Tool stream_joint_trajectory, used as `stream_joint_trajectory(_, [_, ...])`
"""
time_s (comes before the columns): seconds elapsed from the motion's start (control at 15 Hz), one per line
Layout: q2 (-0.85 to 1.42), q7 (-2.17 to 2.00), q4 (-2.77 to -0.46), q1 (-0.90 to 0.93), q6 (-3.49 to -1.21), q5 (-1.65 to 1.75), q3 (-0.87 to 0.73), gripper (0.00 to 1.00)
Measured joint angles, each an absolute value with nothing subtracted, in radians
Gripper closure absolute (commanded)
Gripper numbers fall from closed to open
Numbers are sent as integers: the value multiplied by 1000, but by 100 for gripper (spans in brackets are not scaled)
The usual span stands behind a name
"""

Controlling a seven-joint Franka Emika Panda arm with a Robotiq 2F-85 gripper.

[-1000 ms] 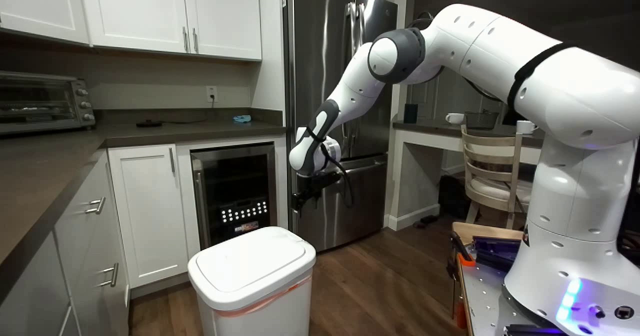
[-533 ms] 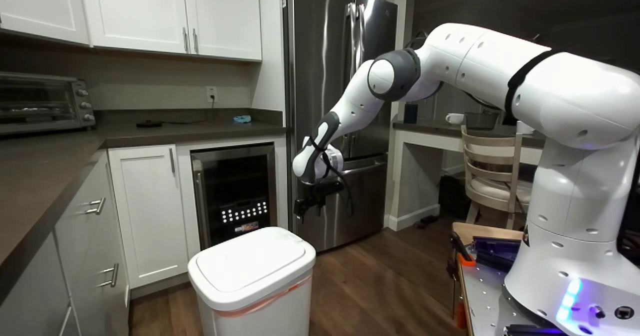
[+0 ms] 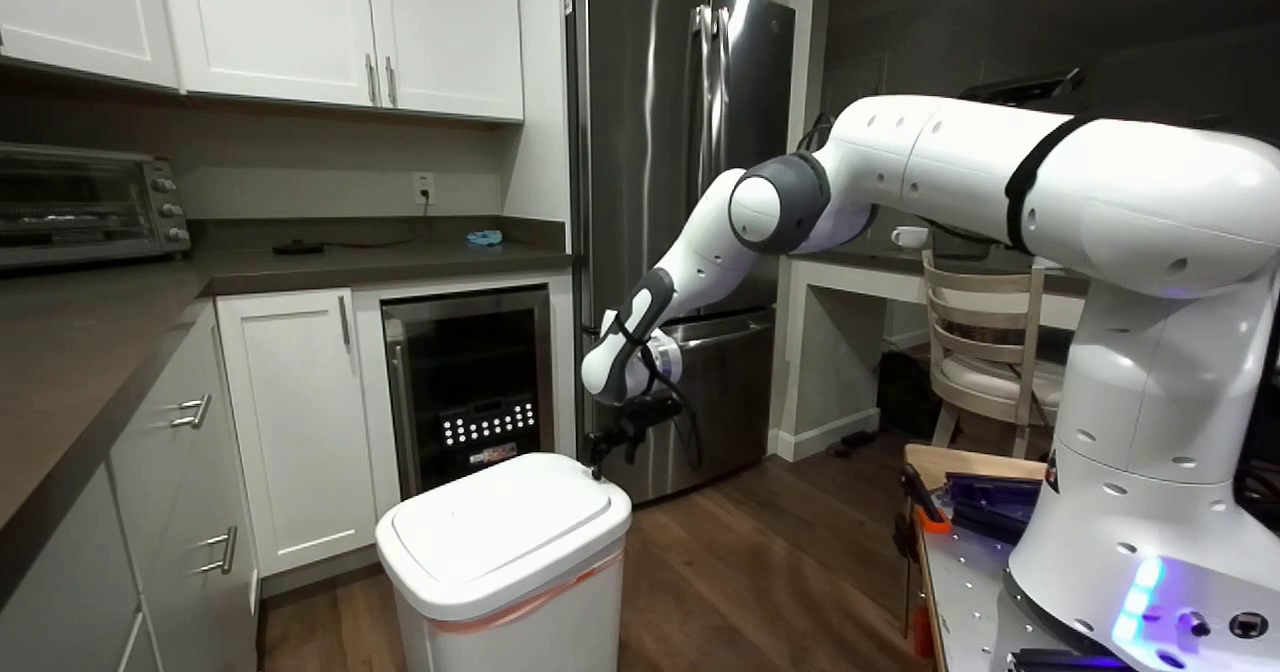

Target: Open the lid of the white bin

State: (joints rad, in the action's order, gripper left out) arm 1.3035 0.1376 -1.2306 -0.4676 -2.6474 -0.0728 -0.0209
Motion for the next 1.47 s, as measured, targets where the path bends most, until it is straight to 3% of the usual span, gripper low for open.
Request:
stream_joint_trajectory(0.6, [1300,134,-1051,-449,-2591,-71,-9,0])
stream_joint_trajectory(1.47, [1024,-41,-943,-397,-2065,-67,-78,0])
